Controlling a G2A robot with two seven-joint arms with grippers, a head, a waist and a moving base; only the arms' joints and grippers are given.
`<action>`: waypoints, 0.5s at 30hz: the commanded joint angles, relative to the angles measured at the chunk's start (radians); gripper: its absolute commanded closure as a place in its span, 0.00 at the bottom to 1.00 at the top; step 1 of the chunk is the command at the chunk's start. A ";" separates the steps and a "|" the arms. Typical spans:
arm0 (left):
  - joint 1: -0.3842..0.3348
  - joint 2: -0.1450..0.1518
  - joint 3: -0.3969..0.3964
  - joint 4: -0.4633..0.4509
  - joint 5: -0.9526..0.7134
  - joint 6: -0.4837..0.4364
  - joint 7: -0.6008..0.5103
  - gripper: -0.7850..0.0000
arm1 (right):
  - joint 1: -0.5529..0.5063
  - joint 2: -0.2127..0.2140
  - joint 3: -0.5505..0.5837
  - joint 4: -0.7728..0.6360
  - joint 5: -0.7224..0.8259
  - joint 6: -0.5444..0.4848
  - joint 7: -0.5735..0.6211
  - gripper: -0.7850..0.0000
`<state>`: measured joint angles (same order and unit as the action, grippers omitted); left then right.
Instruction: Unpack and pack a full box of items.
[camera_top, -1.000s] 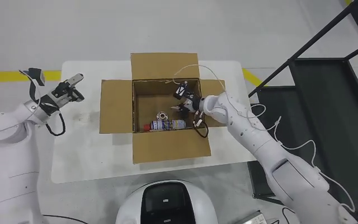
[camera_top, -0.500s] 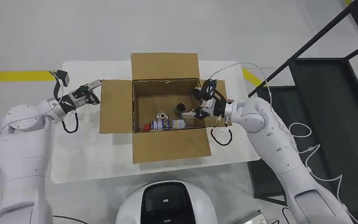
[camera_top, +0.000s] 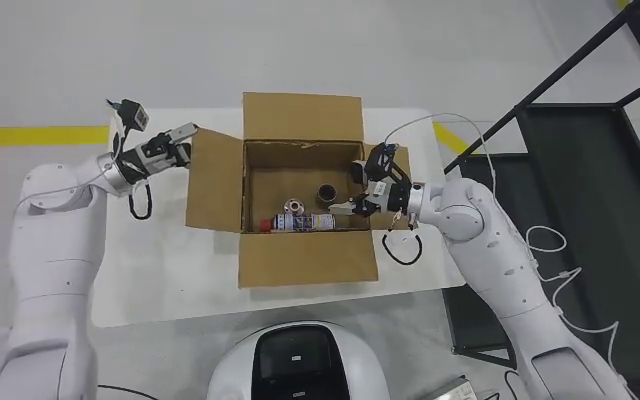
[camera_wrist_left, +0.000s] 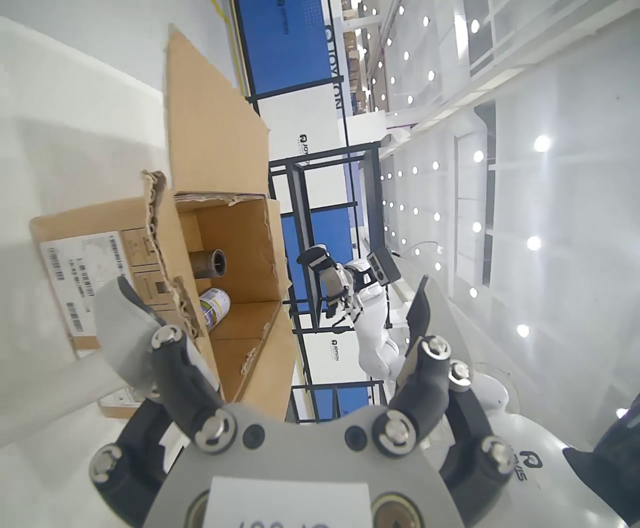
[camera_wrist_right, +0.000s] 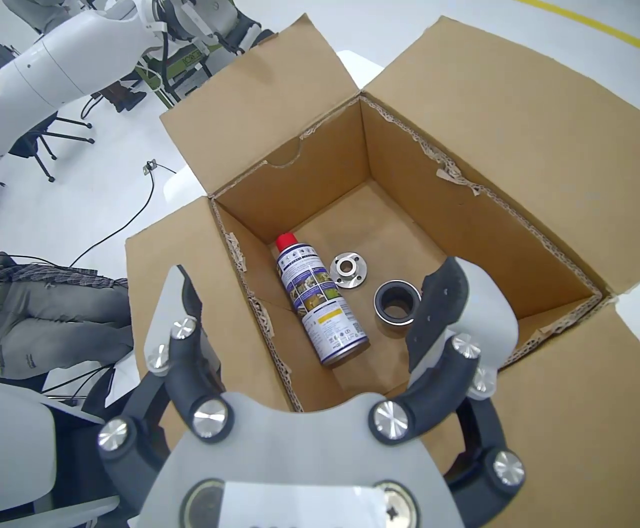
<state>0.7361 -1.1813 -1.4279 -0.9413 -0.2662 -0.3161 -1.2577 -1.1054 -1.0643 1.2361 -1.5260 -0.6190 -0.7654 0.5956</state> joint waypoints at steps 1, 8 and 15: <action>-0.011 -0.004 0.022 -0.017 -0.016 -0.001 -0.004 0.00 | 0.000 0.000 0.000 0.000 0.000 0.000 0.000 0.00; -0.052 -0.020 0.104 -0.060 -0.044 0.002 -0.007 0.00 | -0.023 0.006 0.041 0.030 0.127 0.040 0.003 0.00; -0.113 -0.051 0.230 -0.034 -0.044 0.002 0.009 0.00 | -0.033 0.036 0.189 0.218 0.553 0.165 0.182 0.00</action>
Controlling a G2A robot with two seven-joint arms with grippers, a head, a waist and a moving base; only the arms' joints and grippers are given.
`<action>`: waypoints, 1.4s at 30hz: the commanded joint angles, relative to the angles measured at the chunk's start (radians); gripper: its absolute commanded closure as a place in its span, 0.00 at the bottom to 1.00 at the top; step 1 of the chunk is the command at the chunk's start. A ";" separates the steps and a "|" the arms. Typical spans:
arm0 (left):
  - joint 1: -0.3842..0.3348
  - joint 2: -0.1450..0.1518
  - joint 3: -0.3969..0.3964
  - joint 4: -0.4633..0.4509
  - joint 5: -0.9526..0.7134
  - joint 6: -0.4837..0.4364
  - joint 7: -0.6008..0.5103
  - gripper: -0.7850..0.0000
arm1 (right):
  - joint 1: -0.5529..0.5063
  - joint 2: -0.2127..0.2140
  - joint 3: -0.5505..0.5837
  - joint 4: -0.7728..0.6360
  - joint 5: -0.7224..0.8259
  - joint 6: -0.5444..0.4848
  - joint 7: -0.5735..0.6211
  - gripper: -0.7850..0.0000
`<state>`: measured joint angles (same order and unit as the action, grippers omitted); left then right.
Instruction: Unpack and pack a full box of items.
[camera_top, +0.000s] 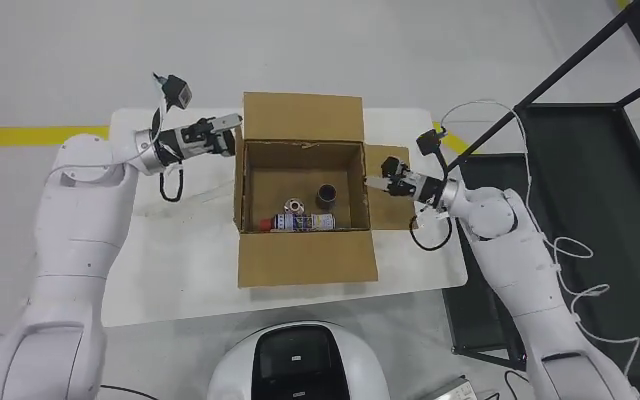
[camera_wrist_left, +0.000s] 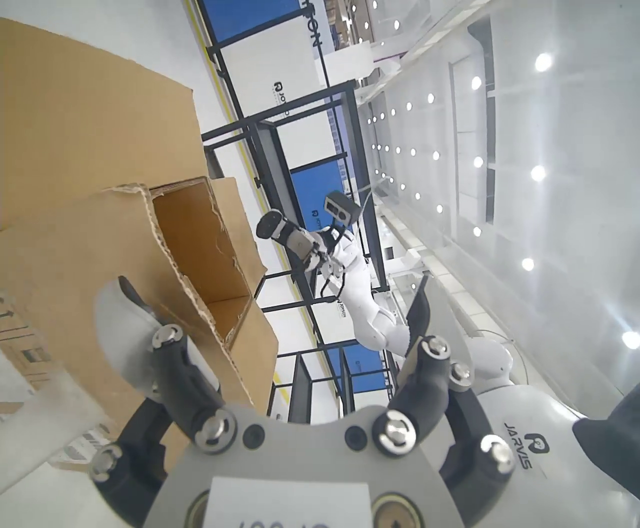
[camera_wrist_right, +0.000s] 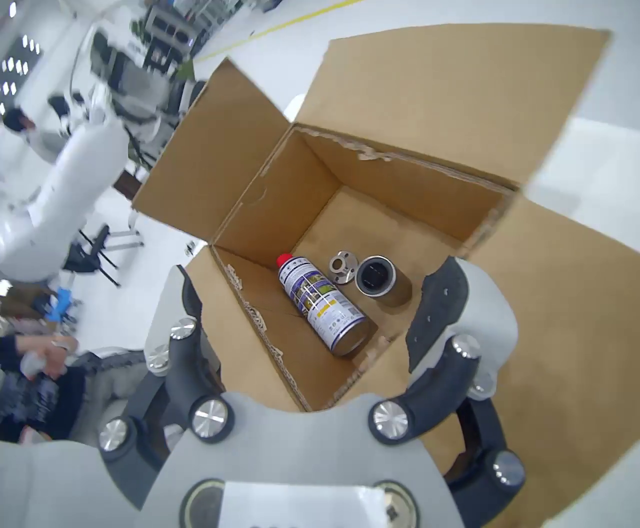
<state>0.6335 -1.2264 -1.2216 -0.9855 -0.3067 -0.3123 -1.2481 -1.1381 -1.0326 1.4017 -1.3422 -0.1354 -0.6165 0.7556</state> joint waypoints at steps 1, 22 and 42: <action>-0.021 -0.011 0.043 0.020 -0.002 -0.002 -0.001 0.00 | -0.002 0.007 0.042 0.062 0.109 0.022 0.033 0.00; -0.123 -0.084 0.301 0.179 0.187 -0.146 0.083 0.00 | 0.005 0.020 0.074 0.315 0.501 -0.024 0.369 0.00; -0.089 -0.032 0.184 0.171 0.166 -0.157 0.103 0.00 | 0.232 -0.030 -0.320 0.182 0.712 0.089 0.537 0.00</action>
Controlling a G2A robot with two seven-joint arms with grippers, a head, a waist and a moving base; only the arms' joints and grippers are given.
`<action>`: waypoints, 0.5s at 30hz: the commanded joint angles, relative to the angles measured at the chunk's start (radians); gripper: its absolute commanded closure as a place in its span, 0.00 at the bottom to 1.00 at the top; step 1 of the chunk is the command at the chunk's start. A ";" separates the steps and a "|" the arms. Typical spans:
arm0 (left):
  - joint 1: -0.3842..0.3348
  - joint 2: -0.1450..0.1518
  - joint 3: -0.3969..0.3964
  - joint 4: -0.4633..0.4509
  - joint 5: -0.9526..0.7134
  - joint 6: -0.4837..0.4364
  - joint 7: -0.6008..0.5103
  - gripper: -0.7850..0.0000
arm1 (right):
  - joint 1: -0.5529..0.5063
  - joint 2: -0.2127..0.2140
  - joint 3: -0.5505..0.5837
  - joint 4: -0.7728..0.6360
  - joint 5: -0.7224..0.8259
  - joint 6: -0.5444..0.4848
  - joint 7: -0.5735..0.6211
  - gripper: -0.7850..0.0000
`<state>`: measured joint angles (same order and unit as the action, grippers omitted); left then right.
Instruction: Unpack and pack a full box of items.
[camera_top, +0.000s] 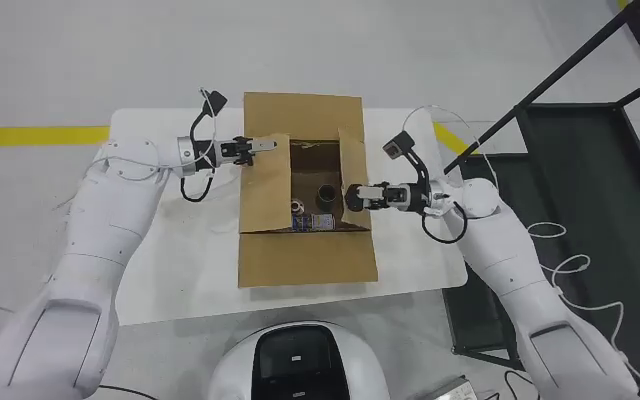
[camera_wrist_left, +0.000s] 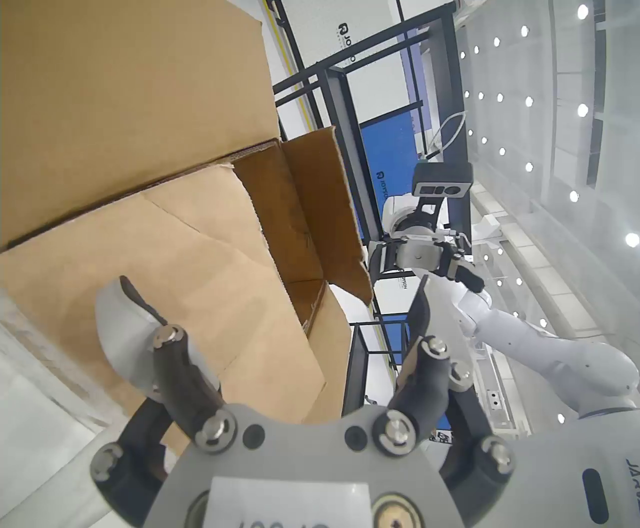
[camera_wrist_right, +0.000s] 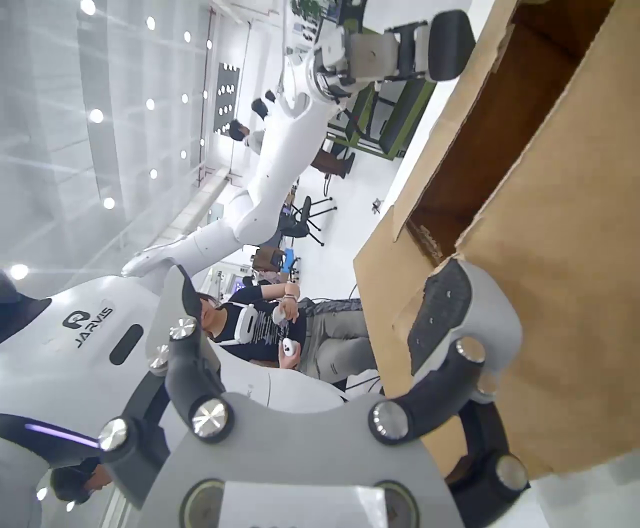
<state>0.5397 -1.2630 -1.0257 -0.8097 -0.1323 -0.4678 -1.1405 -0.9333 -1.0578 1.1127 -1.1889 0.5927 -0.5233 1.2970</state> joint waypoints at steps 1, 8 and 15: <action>0.009 0.010 -0.024 -0.009 -0.015 -0.002 -0.009 0.00 | 0.048 -0.009 -0.054 0.052 -0.043 -0.009 -0.009 0.00; 0.022 0.043 -0.108 -0.007 -0.040 0.015 0.009 0.00 | 0.127 -0.030 -0.161 0.170 -0.114 -0.036 -0.037 0.00; -0.024 0.038 -0.081 0.049 0.072 -0.091 0.131 0.00 | 0.139 -0.028 -0.155 0.196 -0.089 -0.056 -0.057 0.00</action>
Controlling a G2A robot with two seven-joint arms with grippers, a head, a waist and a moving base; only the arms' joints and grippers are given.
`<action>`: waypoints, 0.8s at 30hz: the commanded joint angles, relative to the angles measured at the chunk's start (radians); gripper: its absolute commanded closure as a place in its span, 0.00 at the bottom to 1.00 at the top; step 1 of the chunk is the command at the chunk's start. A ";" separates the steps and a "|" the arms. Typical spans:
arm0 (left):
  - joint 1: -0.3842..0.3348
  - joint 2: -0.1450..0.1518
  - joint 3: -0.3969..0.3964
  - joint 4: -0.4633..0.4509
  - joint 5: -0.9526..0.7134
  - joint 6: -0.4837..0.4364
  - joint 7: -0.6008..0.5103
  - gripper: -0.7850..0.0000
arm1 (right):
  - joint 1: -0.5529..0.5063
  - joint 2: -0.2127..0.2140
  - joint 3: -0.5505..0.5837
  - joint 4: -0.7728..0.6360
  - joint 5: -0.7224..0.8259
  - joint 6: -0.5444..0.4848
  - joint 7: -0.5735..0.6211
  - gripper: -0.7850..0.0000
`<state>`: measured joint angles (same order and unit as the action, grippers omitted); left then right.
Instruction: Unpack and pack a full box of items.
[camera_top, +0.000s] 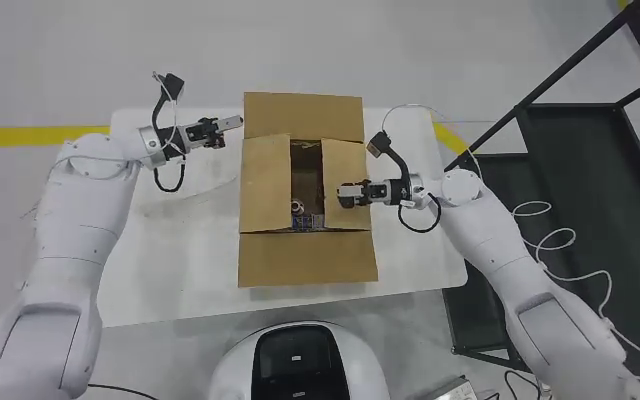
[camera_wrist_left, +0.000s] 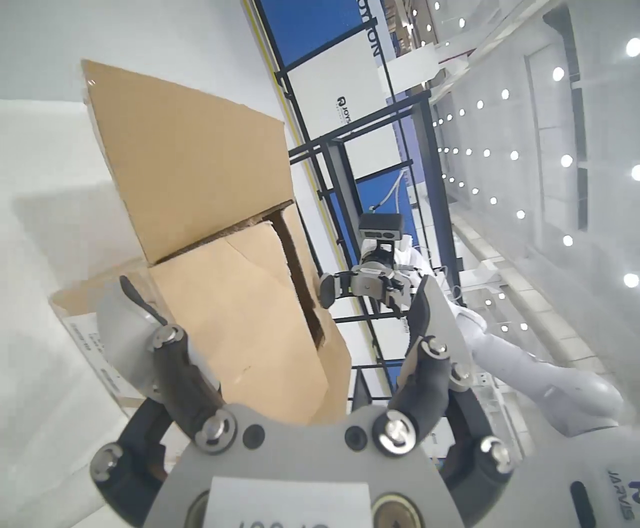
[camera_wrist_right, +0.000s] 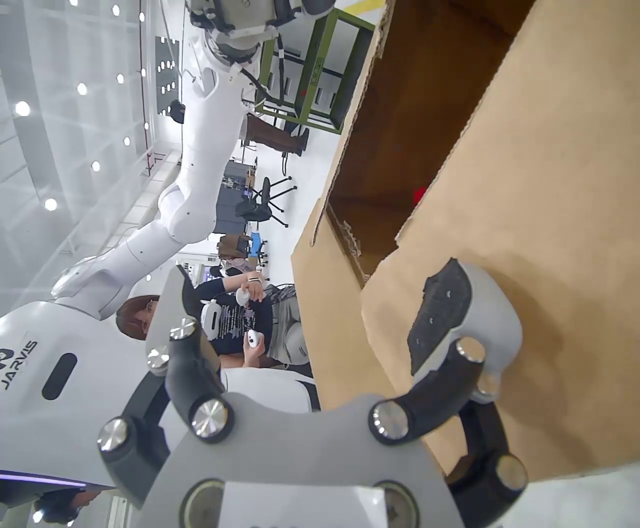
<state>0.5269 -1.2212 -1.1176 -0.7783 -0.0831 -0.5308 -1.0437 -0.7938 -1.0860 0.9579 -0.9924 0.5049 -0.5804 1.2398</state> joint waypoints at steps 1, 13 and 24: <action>-0.018 -0.008 0.020 0.035 0.032 -0.052 0.058 0.00 | 0.000 0.000 0.000 0.000 -0.001 0.001 0.001 0.00; -0.042 -0.022 0.049 0.083 0.036 -0.074 0.074 0.00 | 0.000 0.000 0.000 0.000 -0.001 0.001 0.001 0.00; -0.022 -0.021 0.063 0.050 0.139 -0.037 0.205 0.00 | -0.021 0.007 0.033 -0.035 0.048 0.063 -0.027 0.00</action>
<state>0.4979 -1.2423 -1.0628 -0.7121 -0.0091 -0.5820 -0.9281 -0.8066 -1.0835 0.9730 -1.0114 0.5272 -0.5468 1.2154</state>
